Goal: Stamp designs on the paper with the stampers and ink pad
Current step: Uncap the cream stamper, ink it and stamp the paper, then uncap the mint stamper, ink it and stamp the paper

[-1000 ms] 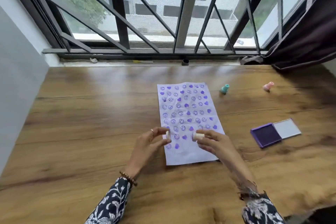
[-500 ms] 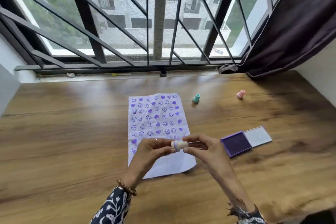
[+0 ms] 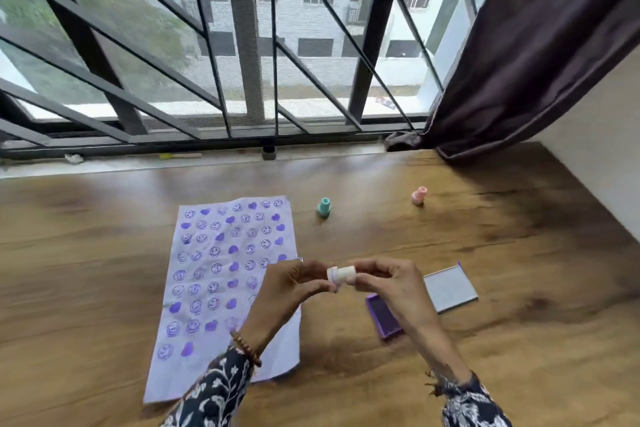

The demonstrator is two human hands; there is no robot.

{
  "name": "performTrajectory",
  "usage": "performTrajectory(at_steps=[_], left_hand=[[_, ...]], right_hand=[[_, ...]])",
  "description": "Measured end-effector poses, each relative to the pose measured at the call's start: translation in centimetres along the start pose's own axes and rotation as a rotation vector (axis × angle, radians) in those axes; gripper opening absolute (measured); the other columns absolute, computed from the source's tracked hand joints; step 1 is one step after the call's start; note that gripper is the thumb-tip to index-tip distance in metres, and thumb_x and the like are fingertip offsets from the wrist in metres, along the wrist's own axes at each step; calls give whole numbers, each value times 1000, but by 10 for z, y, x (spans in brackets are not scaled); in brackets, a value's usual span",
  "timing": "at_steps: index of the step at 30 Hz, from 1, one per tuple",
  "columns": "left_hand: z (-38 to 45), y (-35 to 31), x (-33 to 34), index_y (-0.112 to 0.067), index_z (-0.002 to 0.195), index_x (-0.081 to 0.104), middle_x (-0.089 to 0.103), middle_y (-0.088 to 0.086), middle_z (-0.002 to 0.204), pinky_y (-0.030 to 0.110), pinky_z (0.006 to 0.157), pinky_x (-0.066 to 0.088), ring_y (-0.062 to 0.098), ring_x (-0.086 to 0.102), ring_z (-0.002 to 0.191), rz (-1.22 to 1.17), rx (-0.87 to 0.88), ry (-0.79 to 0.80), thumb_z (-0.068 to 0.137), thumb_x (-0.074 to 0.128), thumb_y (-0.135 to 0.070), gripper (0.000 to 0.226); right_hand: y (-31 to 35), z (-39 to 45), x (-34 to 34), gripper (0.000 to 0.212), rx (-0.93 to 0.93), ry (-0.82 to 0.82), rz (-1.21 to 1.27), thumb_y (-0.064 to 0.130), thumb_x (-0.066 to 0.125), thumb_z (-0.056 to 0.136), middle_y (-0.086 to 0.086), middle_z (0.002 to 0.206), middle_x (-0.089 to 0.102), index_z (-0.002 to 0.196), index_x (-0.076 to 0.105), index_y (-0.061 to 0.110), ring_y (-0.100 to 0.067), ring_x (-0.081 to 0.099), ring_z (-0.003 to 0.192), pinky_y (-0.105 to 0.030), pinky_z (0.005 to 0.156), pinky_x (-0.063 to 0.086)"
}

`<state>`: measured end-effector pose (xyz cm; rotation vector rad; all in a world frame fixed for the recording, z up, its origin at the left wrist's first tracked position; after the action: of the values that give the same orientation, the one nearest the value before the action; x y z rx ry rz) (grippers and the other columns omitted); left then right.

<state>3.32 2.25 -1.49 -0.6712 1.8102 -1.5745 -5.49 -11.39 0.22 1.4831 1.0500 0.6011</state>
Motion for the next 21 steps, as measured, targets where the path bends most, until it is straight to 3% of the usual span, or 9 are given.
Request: performTrajectory(at_steps=[3, 5, 7, 10, 12, 15, 17, 21], left_hand=[[31, 2, 22, -25, 75, 72, 70, -11, 73, 14, 66, 48, -9, 61, 65, 172, 35, -30, 66, 79, -14, 16], [55, -3, 40, -28, 80, 69, 62, -10, 75, 15, 60, 41, -3, 56, 64, 326, 97, -44, 72, 74, -26, 10], [77, -8, 50, -32, 90, 64, 60, -12, 81, 10, 56, 35, -2, 47, 68, 488, 134, -111, 79, 64, -41, 14], [107, -11, 59, -35, 99, 58, 65, -12, 77, 6, 47, 27, -5, 46, 66, 649, 123, -240, 84, 48, -56, 27], [126, -5, 68, -31, 103, 57, 72, -3, 86, 21, 53, 41, 10, 63, 77, 633, 75, -255, 86, 46, -52, 30], [149, 5, 77, -27, 105, 54, 73, 9, 92, 35, 68, 49, 29, 66, 89, 649, 27, -255, 88, 47, -45, 26], [158, 9, 79, -25, 105, 55, 73, 11, 93, 39, 71, 50, 31, 66, 89, 676, 17, -252, 89, 45, -45, 27], [162, 12, 76, -22, 101, 59, 73, 12, 90, 38, 66, 51, 31, 67, 86, 689, 48, -276, 90, 46, -46, 30]], right_hand=[[0, 28, -21, 21, -43, -28, -82, 7, 77, 68, 1, 77, 73, 79, 74, 24, -8, 68, 71, -23, 70, 56], [2, 51, -32, 19, -87, -46, -139, 13, 78, 69, 8, 77, 70, 83, 74, 25, 2, 65, 68, -12, 66, 52], [3, 75, -42, 24, -147, -64, -194, 14, 77, 72, 12, 78, 68, 90, 71, 28, 9, 63, 68, -4, 63, 48], [-2, 110, -55, 27, -201, -81, -288, 16, 74, 76, 4, 86, 69, 101, 67, 23, 5, 63, 74, -5, 66, 49], [-6, 132, -60, 29, -224, -88, -344, 15, 73, 77, -4, 93, 69, 104, 65, 17, 0, 64, 78, -5, 67, 50], [-9, 154, -62, 36, -245, -91, -414, 18, 72, 78, 4, 92, 66, 111, 60, 21, 6, 60, 83, -2, 70, 49], [-11, 161, -65, 39, -260, -102, -449, 20, 71, 79, 9, 90, 62, 114, 56, 23, 6, 59, 83, -4, 70, 50], [-15, 167, -70, 40, -258, -122, -456, 14, 71, 78, 3, 94, 65, 114, 56, 21, -9, 64, 89, -22, 76, 56]])
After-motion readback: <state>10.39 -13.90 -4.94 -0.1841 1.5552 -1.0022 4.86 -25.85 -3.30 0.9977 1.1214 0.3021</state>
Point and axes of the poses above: each hand's wrist, its own z-axis towards the middle knuckle, its own x-axis out of the palm, y = z × x, the point moved 8 cm from there along z, towards the middle knuckle
